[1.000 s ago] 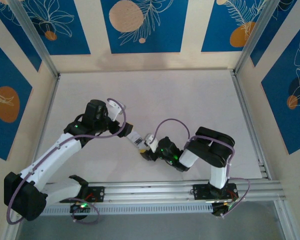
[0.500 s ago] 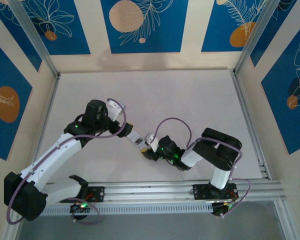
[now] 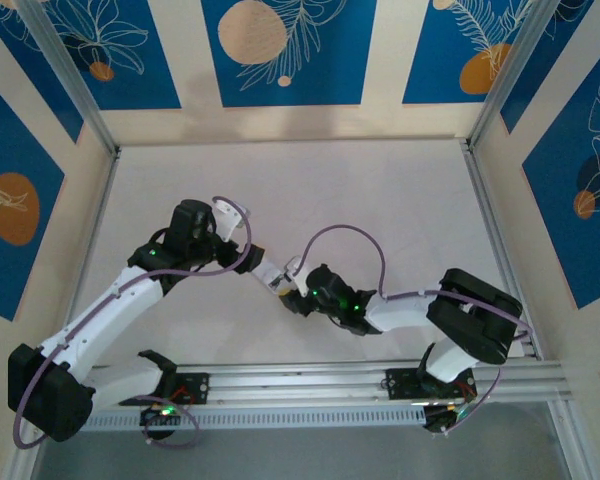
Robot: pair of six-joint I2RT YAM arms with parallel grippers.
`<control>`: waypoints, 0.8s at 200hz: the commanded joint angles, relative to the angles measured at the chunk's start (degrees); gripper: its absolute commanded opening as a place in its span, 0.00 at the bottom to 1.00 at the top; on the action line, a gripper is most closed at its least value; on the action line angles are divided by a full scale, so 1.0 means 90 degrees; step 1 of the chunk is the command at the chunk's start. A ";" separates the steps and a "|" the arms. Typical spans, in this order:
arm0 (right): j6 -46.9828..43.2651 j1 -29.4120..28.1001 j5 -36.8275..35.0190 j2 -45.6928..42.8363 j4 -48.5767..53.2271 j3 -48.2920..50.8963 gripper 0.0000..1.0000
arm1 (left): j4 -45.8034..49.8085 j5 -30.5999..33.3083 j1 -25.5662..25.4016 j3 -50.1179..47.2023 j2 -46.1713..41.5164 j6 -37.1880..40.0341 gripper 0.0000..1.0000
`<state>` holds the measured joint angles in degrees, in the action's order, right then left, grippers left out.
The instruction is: Load the batteries into the remote control
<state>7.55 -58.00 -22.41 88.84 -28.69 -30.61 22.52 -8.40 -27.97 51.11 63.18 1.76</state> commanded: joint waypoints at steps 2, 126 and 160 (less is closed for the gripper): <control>0.0051 0.0032 -0.0149 0.0248 0.0399 -0.0223 0.42 | 0.0307 0.0346 0.0031 0.0138 0.0061 -0.0131 1.00; 0.0176 0.0243 0.0103 0.0714 0.0140 -0.0555 0.42 | 0.0447 0.0475 0.0061 0.0218 0.0041 -0.0185 1.00; 0.0197 0.0188 -0.0029 0.0785 0.0242 -0.0657 0.42 | 0.0448 0.0455 0.0070 0.0219 0.0040 -0.0175 1.00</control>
<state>8.25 -56.12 -22.31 95.07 -26.46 -34.50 25.71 -4.38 -27.86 51.16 63.24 0.49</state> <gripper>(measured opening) 0.480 0.997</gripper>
